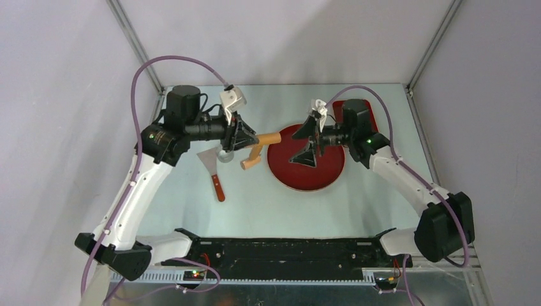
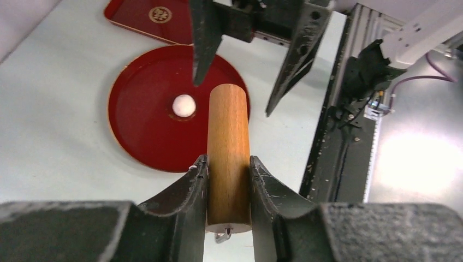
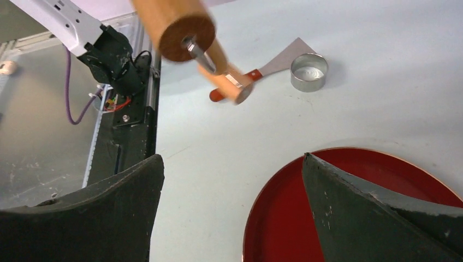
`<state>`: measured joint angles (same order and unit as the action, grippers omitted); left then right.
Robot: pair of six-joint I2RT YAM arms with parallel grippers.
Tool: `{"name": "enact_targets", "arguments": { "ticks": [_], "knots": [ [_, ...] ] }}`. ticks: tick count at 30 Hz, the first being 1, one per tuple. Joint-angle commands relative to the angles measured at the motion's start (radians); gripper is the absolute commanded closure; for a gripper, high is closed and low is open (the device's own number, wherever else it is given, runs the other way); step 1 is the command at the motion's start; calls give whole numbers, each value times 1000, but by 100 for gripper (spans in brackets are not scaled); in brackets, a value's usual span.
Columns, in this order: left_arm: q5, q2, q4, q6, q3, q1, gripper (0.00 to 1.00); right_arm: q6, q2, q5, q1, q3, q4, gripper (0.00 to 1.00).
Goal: Roll out the dumpling wrappers from the dough
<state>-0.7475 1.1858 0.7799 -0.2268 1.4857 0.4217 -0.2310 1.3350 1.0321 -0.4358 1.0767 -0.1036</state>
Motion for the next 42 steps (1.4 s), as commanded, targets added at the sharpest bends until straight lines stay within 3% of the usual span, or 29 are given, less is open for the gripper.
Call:
{"name": "enact_targets", "arguments": {
  "ticks": [1,4,9,11,13,15,16,17,18,19,26,42],
  "knots": [
    [-60,8,-23,78,20,27,100,173,41,100,-7,-15,228,1],
    [-61,8,-24,76,6,28,100,304,63,145,4,-19,373,1],
    [-53,3,-25,47,-46,31,100,298,88,166,-1,-17,428,1],
    [-6,6,-32,1,-121,32,100,172,76,85,-3,21,270,1],
    [77,3,-43,-83,-208,35,100,-65,43,11,-5,63,-107,1],
    [172,-10,-94,-160,-315,40,91,-299,-2,-59,4,71,-273,1],
    [238,-11,-114,-178,-384,45,79,-320,-27,-69,12,70,-299,1],
    [266,1,-145,-203,-412,53,73,-324,-37,-69,35,70,-326,1],
    [333,14,-158,-209,-448,57,61,-323,-53,-64,46,69,-334,1],
    [367,53,-170,-205,-459,64,58,-319,-62,-70,63,67,-344,1],
    [659,218,-205,-187,-506,80,49,-377,-141,-182,107,27,-365,1],
    [710,420,-219,-198,-488,53,46,-359,-204,-130,144,-72,-290,1]
  ]
}}
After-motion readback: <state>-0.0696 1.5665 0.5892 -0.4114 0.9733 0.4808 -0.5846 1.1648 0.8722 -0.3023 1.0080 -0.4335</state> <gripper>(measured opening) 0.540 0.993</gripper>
